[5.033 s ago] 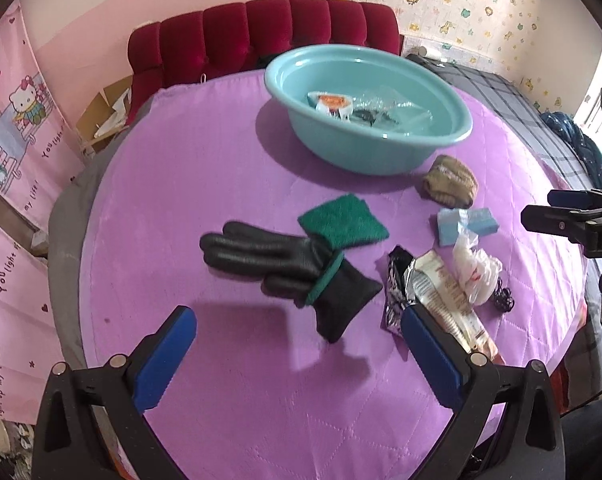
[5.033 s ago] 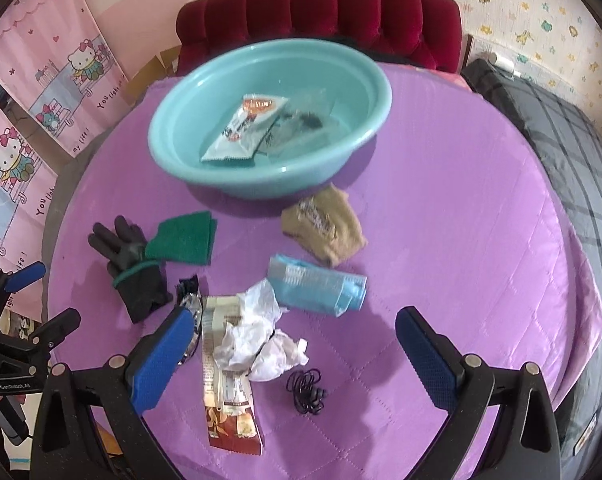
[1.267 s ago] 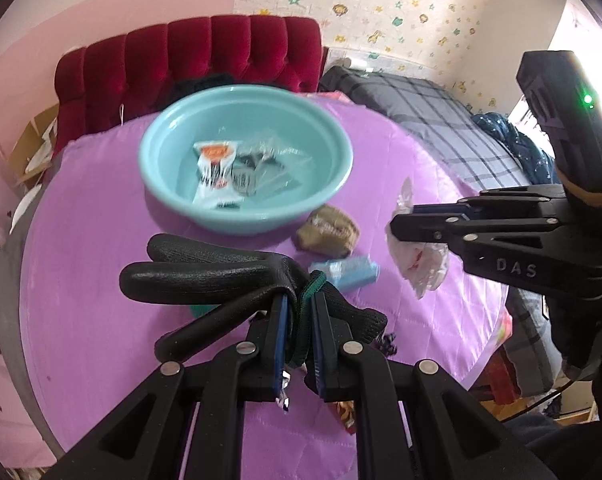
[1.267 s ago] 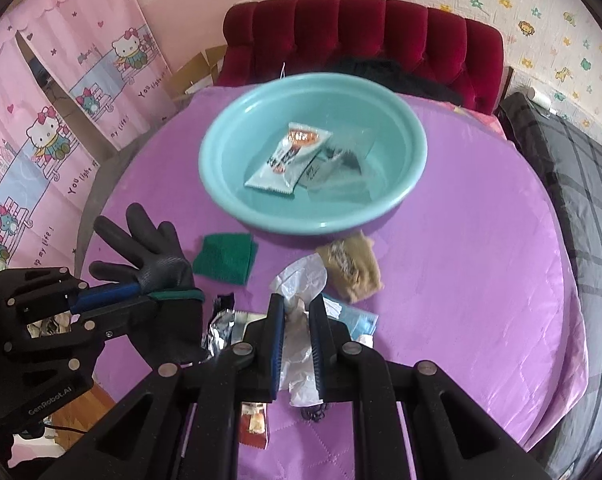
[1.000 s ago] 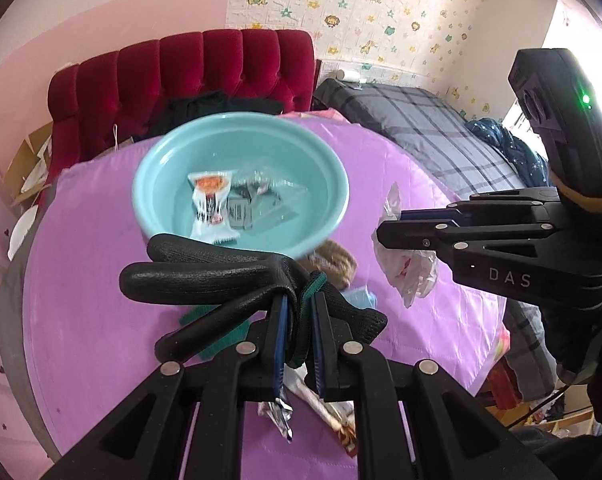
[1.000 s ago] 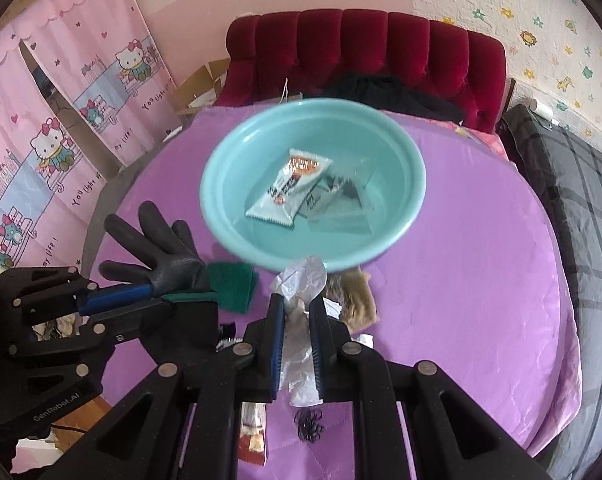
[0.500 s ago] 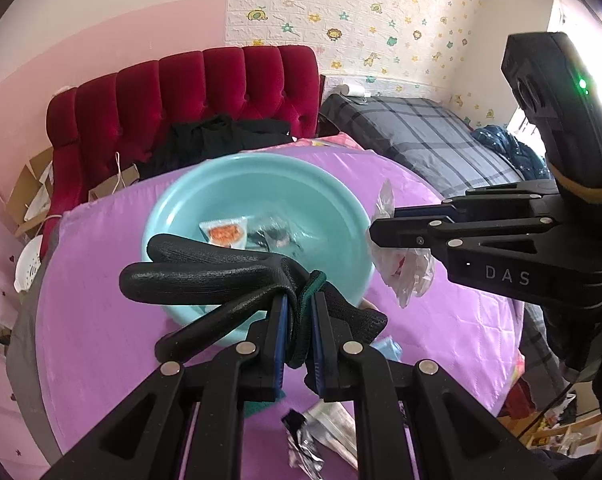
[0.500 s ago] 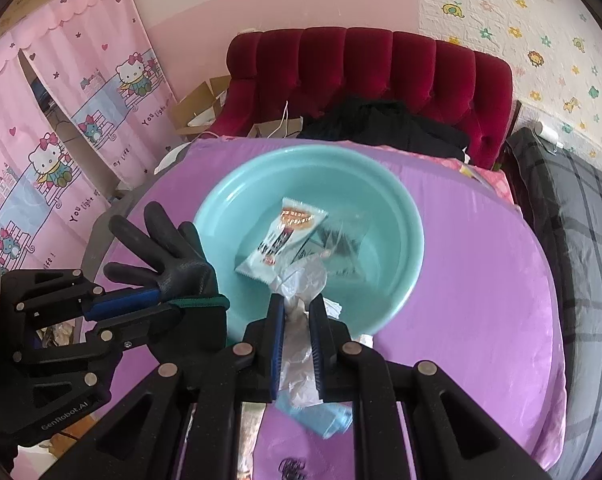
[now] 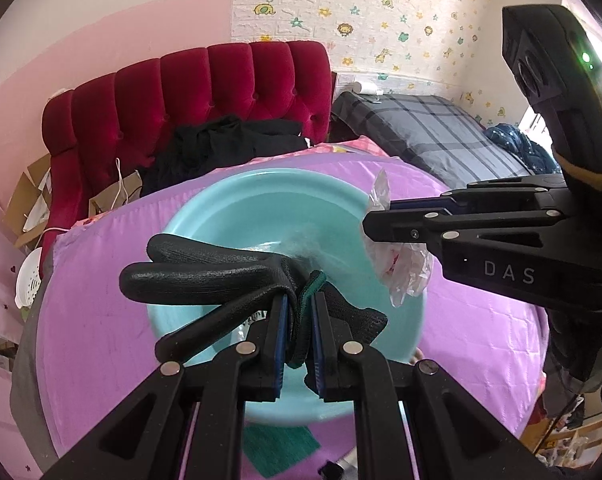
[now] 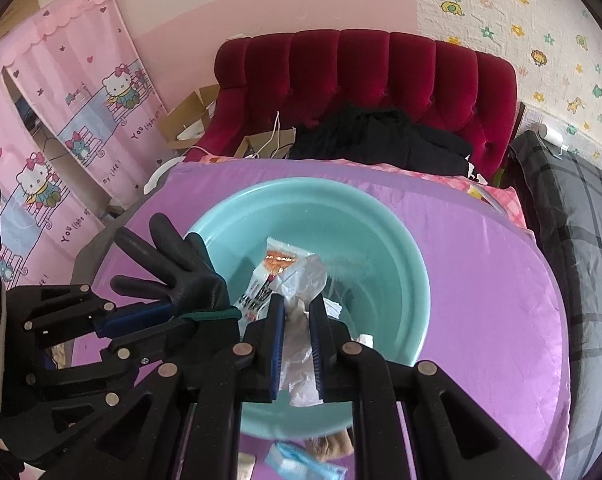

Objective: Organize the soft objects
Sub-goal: 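Carry the black glove and tissues over the teal basin and release both inside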

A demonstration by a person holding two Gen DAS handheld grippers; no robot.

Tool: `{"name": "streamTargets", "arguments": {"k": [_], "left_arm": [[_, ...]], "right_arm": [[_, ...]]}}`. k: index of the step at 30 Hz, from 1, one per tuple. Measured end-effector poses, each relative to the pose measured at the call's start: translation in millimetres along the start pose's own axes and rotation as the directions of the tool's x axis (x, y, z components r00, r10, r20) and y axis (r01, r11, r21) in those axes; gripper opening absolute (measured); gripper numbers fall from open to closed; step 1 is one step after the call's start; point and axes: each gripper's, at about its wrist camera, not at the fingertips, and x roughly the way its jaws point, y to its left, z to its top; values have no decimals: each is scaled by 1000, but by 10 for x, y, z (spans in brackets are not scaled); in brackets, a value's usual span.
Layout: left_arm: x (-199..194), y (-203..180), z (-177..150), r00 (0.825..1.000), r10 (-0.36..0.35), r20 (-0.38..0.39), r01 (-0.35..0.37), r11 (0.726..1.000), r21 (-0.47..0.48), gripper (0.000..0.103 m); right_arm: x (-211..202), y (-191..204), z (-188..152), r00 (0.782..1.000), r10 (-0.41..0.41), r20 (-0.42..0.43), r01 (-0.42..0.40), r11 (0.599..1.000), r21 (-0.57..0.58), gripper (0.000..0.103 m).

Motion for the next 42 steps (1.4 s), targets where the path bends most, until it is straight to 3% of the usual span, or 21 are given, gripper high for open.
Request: {"name": "streamTargets", "arguments": {"k": [8,22,27,29,30,31,32,34,36,38,42], "left_arm": [[393,178,62,1000,9,-28,-10,1000,-13,12],[913,307,60,997,29,-65,-32,999,-39,12],[937,300,74,998,29,-61,-32,998,-45,13],[913,284,78,998,39,-50,-41,998,-41,15],[895,281,81,998,42,-44,-44,998,-42,18],[884,276,80,998,44,-42,-46,998,-41,29],[879,271,85,997,58,-46,-60,997,-40,54],[876,258,85,994,92,-60,-95,995,-37,91],[814,249,69,992,119,-36,-120,992,-37,99],[764,248,51,989,142,-29,-143,989,-35,103],[644,256,-33,988,152,-13,-152,987,-56,103]], "right_arm": [[395,-112,207,1000,-2,-5,2,999,39,12],[1107,-247,282,999,5,-41,0,994,112,13],[1255,-275,281,998,2,-58,4,994,110,16],[1261,-292,287,998,8,-58,-1,993,121,22],[1254,-296,296,998,11,-55,-5,992,124,26],[1247,-301,305,999,12,-53,-5,992,123,35],[1236,-300,309,999,11,-52,-4,993,120,44],[1194,-292,309,999,8,-45,-2,993,115,53],[1145,-289,304,999,-5,-35,9,994,113,70],[1102,-299,291,999,-17,-32,21,993,118,96],[976,-318,258,999,-28,-18,30,991,133,103]]}}
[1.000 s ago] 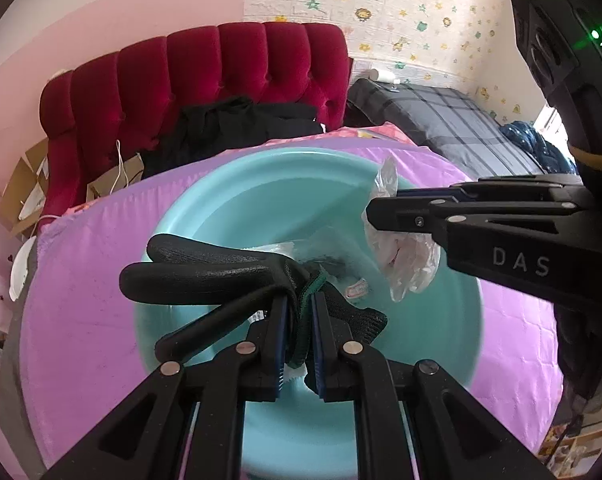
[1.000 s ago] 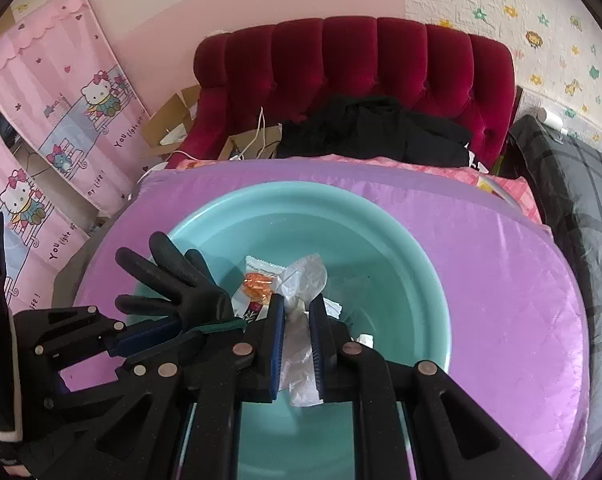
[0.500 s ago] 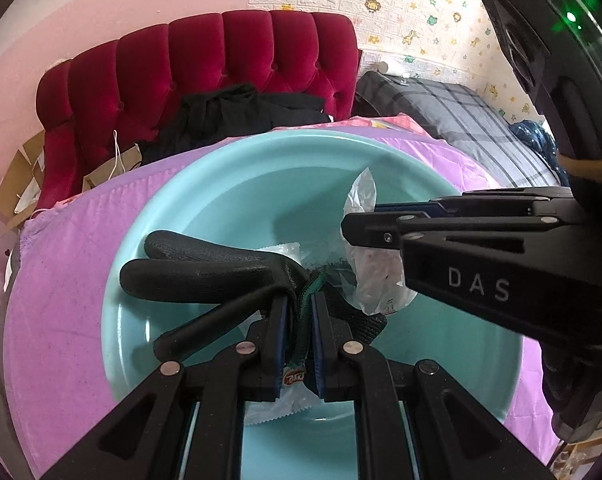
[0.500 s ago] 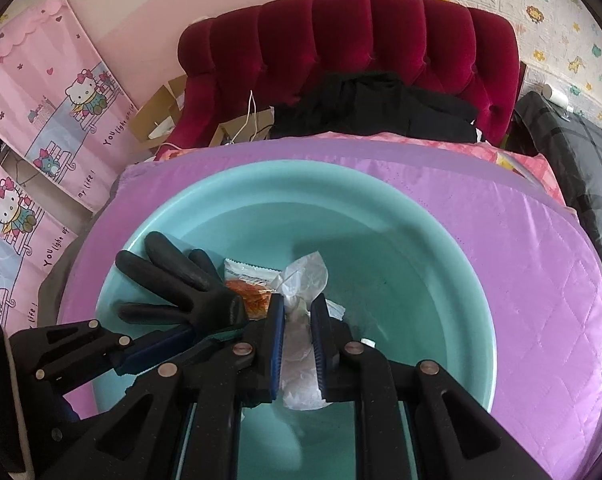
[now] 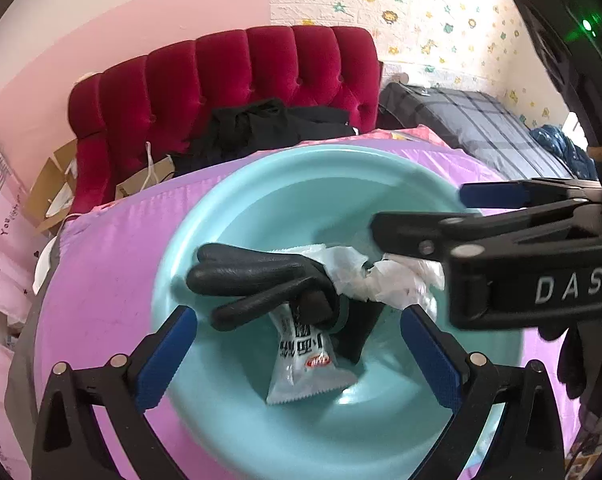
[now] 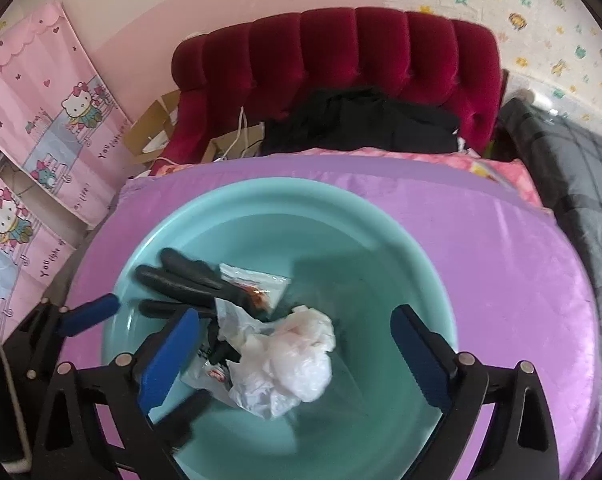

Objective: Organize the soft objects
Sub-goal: 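Carry the black glove and tissues over the teal basin and release both inside, then withdraw both tools from the basin toward the table items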

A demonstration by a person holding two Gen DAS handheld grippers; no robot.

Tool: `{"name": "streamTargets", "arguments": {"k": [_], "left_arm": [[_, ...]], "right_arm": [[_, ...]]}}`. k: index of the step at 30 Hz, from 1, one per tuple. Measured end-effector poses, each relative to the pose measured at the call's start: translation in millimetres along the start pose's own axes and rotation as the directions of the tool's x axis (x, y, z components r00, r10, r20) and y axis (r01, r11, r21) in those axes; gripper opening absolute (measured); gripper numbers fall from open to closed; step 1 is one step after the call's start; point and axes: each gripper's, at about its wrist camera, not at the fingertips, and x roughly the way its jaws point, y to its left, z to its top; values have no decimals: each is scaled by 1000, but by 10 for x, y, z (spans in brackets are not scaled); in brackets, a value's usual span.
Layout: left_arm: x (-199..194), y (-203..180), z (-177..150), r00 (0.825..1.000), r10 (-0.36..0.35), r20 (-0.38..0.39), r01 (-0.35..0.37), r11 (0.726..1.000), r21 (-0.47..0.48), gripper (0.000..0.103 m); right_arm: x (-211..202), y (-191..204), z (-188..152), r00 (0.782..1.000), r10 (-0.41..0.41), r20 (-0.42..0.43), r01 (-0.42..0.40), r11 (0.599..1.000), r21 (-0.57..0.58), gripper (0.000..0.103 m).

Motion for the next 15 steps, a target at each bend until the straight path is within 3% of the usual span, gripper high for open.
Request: {"name": "streamTargets", "arguments": {"k": [3,15], "left_arm": [[-105,25,-75,1000,-3,15,3,1000,-11,103],[-622,-48,-413,999,34,30,-34,999,-19,103]], "right_arm": [[-127,-1,-56,999,-37,16,37,999,-12,103],[-623,55,-422,998,-51,37,52,998,-45,103]]}}
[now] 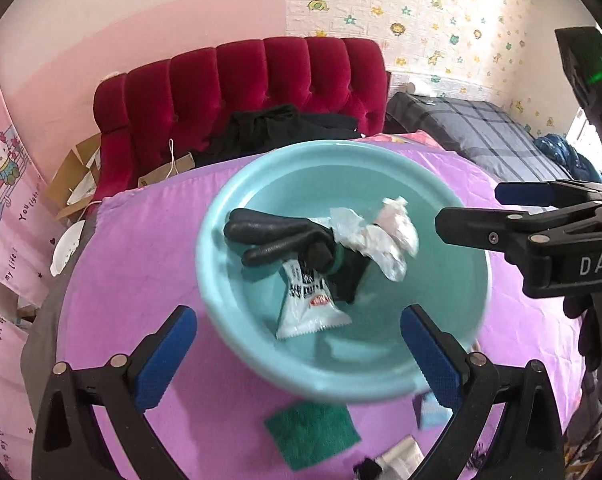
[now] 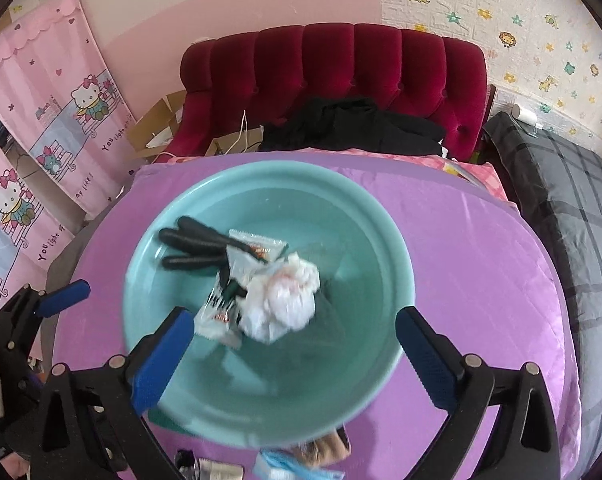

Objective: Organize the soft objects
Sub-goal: 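Withdraw both tools from the basin toward the table items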

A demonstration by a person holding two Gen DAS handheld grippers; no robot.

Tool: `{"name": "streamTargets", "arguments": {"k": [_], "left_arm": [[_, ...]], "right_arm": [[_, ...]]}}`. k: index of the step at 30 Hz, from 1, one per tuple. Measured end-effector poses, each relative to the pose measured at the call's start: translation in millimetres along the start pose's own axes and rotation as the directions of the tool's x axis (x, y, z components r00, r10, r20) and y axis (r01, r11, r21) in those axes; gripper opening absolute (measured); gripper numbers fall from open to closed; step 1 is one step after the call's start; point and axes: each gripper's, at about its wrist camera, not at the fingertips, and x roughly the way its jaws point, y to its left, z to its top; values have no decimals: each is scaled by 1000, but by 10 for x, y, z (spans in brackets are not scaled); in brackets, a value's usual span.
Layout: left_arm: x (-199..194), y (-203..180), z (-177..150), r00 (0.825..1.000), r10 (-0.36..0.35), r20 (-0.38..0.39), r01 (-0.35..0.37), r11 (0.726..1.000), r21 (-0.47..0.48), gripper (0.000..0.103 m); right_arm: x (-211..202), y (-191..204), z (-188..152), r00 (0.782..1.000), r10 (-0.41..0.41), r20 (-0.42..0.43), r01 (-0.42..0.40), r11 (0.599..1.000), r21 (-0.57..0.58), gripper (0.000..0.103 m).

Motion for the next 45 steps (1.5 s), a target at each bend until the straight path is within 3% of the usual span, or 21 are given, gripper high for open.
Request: {"name": "streamTargets", "arguments": {"k": [13,19,34,45], "left_arm": [[-499,-114,-443,999,-3,37,3,1000,7,103],[-576,-163,-719,1000,-15,17,15,1000,-1,103],[-632,-248,-1437,1000,-16,-9,16,1000,1,103],[-523,-365,-1848,999,-14,-46,15,1000,26,103]], "right_arm": [[-513,-40,-599,1000,-14,0,14,1000,1,103],[-640,-32,-897,1000,-19,-14,19,1000,-5,103],[-721,-34,-1691,998,-54,-24,53,997,-56,103],[-537,-31,-2212,996,-63,-57,58,994,-96,103]]}}
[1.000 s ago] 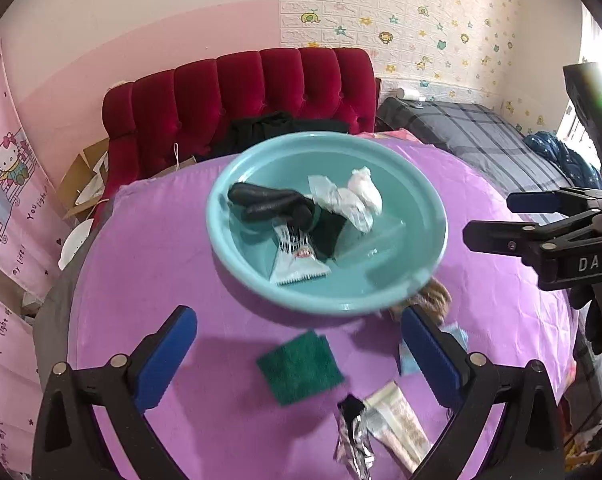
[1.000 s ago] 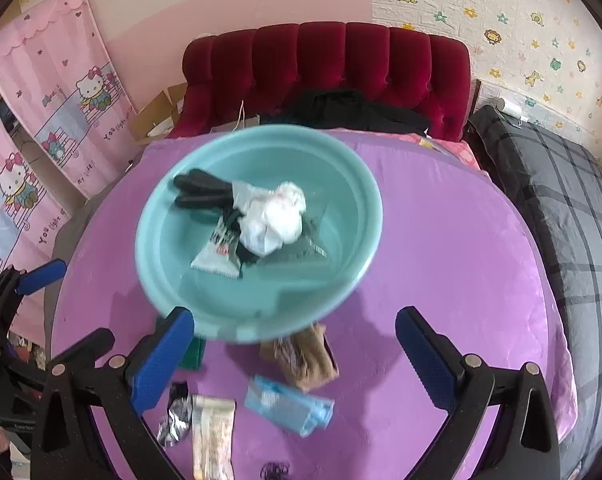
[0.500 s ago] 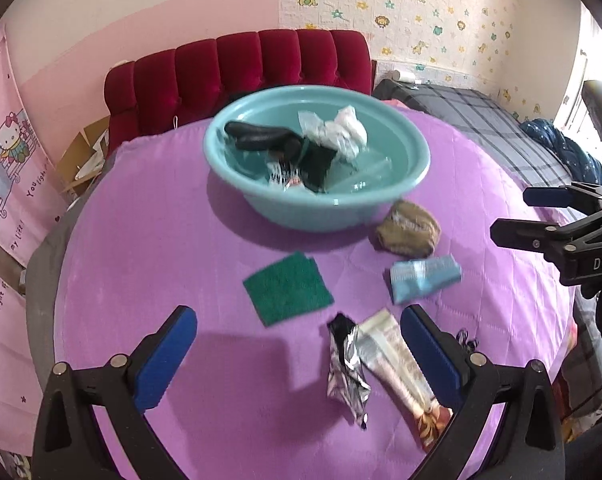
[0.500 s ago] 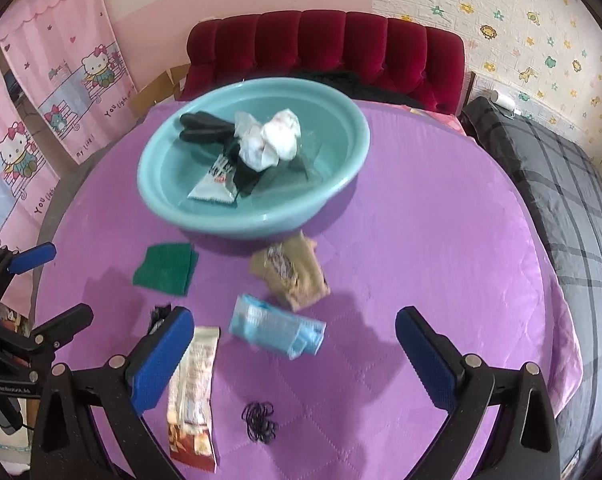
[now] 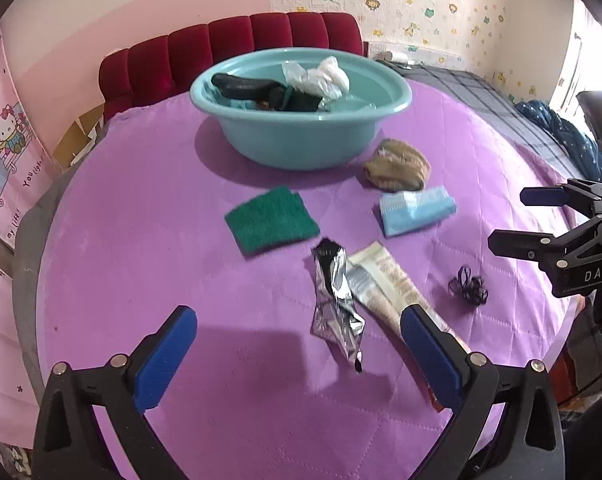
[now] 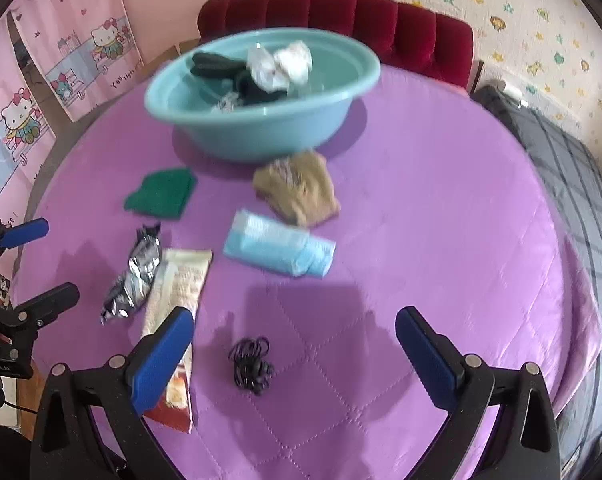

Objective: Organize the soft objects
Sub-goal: 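Withdraw both tools from the basin toward the table items, then grasp the silver foil wrapper with the left tool while the right tool grasps the black cable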

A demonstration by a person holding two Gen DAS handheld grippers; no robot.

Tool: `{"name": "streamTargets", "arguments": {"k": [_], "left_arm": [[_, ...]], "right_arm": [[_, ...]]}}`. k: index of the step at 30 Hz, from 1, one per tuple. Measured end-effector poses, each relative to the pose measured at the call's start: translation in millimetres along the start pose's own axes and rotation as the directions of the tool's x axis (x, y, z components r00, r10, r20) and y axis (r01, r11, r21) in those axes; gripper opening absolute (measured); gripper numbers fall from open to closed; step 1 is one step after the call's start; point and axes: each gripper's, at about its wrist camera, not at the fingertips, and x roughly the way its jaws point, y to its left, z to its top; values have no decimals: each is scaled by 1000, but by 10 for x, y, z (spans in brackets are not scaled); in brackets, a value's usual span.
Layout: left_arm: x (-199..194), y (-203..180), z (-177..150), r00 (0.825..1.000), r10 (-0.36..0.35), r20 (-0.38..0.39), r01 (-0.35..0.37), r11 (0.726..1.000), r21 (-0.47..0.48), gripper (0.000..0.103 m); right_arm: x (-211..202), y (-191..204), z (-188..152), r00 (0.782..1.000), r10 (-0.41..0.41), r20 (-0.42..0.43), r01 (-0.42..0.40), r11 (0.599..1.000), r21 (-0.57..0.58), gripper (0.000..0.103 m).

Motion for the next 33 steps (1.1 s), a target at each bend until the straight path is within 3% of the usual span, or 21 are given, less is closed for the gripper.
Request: {"name": "streamTargets", "arguments": {"k": [16,19,21,22,23,24,28,29,33], "left_arm": [[191,-20,-289,997,1,-76,-3,1000,-27,103],[192,1,-278,997,3,-76,-5,999,-36,103],[197,16,-264,997,0,-76,-3,999,-43,103],[198,19,-261,997,-2,-77,-2,999,-45,103],[199,20,-257,997,-2,-77,-1,999,-45,103],[202,18,-252,997,-3,-78,0,999,-44,103],[222,-7,-249,996,-13,-84,10,999,-39,103],[232,-15,-249,996,-15,-87,11,999,-37,103],[267,-51,-231,995,-27,-91,24,999,-34,103]], "right_arm": [[401,80,-428,992,31,-124,-31,999,-3,101],[415,115,-451,991,40,-130,-42,999,-15,74],[443,138,-449,989,46,-140,-50,998,-23,70],[458,148,-447,988,50,-147,-54,998,-25,58],[476,161,-437,987,57,-153,-61,998,-24,35],[494,175,-440,984,69,-162,-74,997,-23,25],[448,276,-463,984,88,-153,-99,993,-67,25],[421,298,-461,986,85,-143,-97,992,-78,19],[422,273,-433,985,91,-144,-98,994,-40,17]]}}
